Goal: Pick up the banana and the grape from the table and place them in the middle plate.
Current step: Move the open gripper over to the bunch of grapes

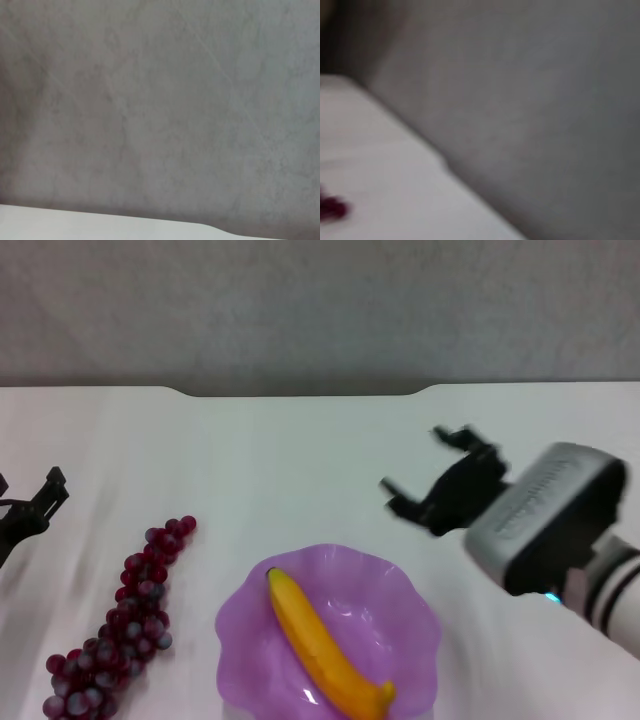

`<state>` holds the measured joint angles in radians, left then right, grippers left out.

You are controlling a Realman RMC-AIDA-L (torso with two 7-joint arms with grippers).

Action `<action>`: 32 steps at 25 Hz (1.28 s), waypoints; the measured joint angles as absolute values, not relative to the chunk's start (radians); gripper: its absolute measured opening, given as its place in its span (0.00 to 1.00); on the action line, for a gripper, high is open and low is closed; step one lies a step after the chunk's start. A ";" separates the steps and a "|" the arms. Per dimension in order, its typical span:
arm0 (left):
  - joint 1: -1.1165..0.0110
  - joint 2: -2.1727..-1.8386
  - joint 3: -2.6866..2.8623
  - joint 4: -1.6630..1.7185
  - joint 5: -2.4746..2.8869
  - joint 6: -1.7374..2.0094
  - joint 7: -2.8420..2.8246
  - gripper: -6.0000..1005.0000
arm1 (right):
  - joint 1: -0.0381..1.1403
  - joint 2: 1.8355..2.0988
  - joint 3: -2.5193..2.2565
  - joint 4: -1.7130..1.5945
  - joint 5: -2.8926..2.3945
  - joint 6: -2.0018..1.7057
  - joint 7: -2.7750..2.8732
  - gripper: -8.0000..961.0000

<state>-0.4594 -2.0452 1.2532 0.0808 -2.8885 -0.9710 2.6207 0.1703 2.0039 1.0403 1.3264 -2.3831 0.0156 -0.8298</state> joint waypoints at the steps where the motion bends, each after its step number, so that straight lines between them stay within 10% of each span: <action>1: -0.459 -2.046 1.253 0.080 -2.889 -0.971 2.621 0.83 | 0.153 2.004 1.032 1.305 -2.382 -0.054 -0.832 0.92; 14: -0.468 -2.051 1.254 0.080 -2.889 -0.978 2.616 0.83 | 0.323 2.017 0.757 0.441 -2.369 -1.173 -0.214 0.92; 32: -0.312 -2.028 1.381 0.593 -2.510 -0.862 2.101 0.84 | 0.449 2.012 0.735 0.303 -2.321 -0.897 0.043 0.92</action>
<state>-0.3123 -2.0282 1.3807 0.5934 -2.5101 -0.8622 2.1009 0.4490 2.0124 0.7351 0.3031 -2.3208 -0.8967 0.0433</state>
